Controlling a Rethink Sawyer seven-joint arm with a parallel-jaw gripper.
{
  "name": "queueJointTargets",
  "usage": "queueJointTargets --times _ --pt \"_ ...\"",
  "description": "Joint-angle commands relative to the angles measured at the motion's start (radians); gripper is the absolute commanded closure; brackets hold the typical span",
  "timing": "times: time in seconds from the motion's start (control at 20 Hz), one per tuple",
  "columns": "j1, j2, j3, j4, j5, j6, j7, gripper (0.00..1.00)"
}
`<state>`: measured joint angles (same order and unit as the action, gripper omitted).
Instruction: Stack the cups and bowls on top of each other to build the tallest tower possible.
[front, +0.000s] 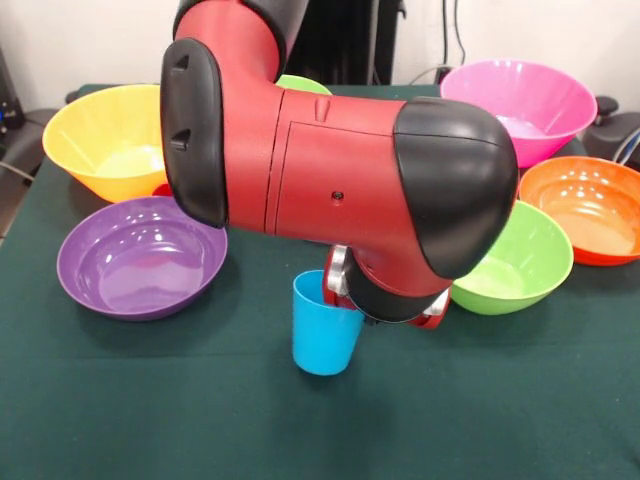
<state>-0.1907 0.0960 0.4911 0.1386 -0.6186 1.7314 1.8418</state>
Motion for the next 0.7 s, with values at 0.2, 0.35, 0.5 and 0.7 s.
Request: queueJointTargets --times 0.2,0.35,0.5,0.7 --pt "-0.04 -0.026 0.247 0.031 -0.213 0.158 -0.158 1.0" --pt "-0.047 -0.039 0.27 0.044 -0.234 0.184 -0.149 1.0" --pt "-0.055 -0.044 0.278 0.058 -0.241 0.187 -0.139 1.0" --pt "-0.062 -0.056 0.272 0.082 -0.231 0.189 -0.133 1.0"
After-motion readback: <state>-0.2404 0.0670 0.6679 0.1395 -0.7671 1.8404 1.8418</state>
